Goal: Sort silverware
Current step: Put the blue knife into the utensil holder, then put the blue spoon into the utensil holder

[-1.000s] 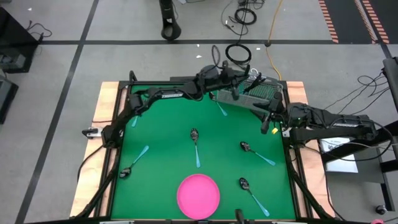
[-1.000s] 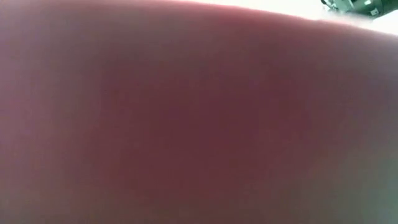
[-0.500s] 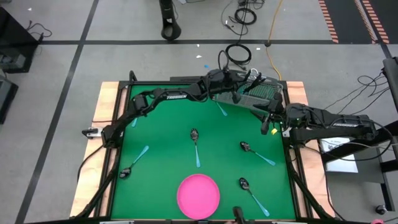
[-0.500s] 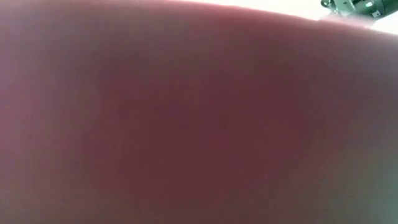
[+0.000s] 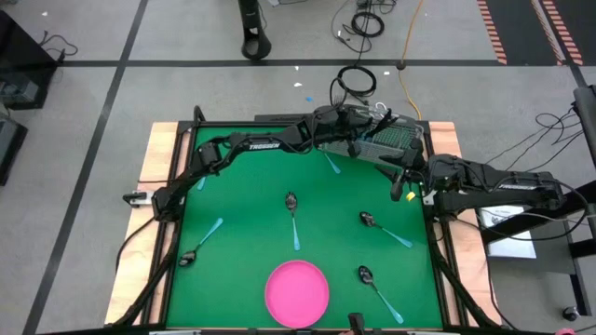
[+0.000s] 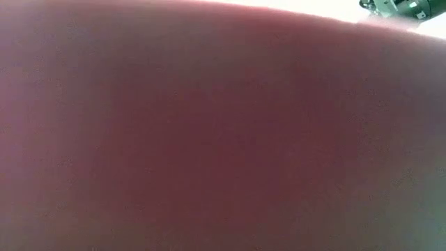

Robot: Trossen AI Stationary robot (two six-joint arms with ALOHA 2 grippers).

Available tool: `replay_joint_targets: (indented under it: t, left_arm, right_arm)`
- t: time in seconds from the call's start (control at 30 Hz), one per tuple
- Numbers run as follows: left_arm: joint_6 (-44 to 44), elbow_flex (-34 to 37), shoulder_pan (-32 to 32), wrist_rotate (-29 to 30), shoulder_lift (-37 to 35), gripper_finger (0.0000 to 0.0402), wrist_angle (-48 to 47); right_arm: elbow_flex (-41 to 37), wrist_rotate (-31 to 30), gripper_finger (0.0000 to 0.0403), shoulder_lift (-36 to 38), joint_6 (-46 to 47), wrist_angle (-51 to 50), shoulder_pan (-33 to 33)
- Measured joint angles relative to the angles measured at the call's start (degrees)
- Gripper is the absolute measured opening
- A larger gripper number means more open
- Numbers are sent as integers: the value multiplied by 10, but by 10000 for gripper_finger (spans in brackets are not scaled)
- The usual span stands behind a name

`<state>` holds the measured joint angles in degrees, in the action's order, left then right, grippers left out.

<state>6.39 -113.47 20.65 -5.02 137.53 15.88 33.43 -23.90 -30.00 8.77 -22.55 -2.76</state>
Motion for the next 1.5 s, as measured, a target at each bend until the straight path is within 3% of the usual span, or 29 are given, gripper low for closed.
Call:
replay_joint_targets:
  t: [0.37, 0.63, 0.77, 0.9, 1.13, 1.3, 1.5]
  left_arm:
    - [-1, 0, -1, -1, -8, 70, -26]
    - [2, -3, -1, -19, -63, 71, -138]
    - [28, -4, -6, -45, -117, 70, -239]
    - [88, -4, -27, -33, -185, 70, -375]
    - [132, -4, -87, 114, -319, 70, -573]
    - [71, -5, -119, 132, -389, 70, -711]
    - [-96, 5, -142, 137, -398, 70, -936]
  right_arm:
    - [0, 0, 137, 0, 8, -1, 0]
    - [0, 1, 137, 0, 11, -4, 1]
    - [0, 2, 137, 0, 11, -2, 1]
    - [0, 7, 137, -2, 11, -2, 1]
    - [0, 33, 137, -10, 5, 1, 2]
    - [0, 33, 137, -21, 4, 0, 2]
    - [0, 33, 137, -57, 11, 0, 3]
